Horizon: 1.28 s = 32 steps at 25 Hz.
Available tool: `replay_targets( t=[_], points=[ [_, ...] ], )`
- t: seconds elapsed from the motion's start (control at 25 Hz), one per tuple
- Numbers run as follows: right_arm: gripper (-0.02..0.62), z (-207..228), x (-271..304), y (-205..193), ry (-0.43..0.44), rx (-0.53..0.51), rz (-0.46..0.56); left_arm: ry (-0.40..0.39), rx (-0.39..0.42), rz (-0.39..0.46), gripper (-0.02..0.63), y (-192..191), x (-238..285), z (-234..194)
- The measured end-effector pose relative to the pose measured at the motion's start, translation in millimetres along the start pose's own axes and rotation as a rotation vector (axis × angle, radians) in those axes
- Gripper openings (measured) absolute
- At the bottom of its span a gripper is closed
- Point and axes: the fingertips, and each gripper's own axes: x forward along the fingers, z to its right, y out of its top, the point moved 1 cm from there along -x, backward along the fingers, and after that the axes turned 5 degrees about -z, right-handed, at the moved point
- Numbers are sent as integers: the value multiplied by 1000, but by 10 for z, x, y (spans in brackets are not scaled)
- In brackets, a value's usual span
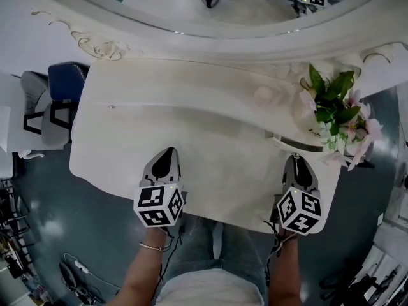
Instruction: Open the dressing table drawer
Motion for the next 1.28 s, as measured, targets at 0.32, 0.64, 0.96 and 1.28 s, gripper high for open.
replay_targets(
  t=[0.32, 0.64, 0.96, 1.28],
  points=[
    [100, -10, -53, -53, 2, 2, 0, -5, 5, -1, 20, -38, -32, 17],
    [101, -37, -76, -73, 3, 2, -1, -12, 7, 0, 20, -43, -41, 35],
    [100, -37, -95, -95, 1, 1, -3, -12, 7, -3, 20, -55, -40, 26],
    [101, -42, -101, -100, -1, 6, -4, -20, 8, -1, 20, -31, -18, 47]
  ],
)
